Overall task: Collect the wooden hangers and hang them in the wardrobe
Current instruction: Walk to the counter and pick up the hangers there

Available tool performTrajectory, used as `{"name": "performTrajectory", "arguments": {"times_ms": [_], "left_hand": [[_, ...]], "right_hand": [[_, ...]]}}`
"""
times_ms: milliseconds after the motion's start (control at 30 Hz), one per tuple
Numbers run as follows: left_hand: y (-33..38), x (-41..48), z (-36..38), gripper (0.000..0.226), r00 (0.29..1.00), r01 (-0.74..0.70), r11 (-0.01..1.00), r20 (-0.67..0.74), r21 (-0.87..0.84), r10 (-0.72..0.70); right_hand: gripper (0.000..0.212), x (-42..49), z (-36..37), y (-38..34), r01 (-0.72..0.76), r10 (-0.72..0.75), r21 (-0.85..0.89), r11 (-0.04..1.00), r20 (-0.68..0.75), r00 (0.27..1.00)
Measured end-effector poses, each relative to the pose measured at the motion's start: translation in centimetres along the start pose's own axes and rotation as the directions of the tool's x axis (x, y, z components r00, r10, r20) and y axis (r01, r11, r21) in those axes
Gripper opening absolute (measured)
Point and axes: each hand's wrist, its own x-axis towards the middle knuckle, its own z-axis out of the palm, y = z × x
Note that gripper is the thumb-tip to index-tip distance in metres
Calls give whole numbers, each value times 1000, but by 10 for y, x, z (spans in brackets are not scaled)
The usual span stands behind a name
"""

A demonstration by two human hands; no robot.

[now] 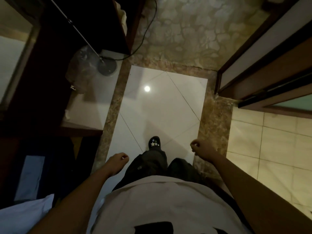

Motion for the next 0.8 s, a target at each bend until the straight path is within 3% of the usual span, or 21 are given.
{"name": "performTrajectory", "arguments": {"times_ms": [167,300,433,600,800], "left_hand": [[38,28,-63,15,996,56,995,-63,-78,-61],[82,61,-92,16,995,58,996,-79,-64,-63],[147,97,-105,24,997,33,998,-71,-44,-36],[270,130,-96,31,999,2,999,-41,34,0],[434,168,-87,31,988,-154,987,-2,47,155]], "right_hand": [[28,50,-60,-92,168,-167,31,985,-48,985],[30,87,-109,-121,207,-205,21,978,-57,977],[25,128,-163,-102,156,-155,35,987,-26,988],[26,167,-246,-56,-53,58,131,990,-35,998],[27,209,-343,-32,-155,157,102,983,-8,988]]}}
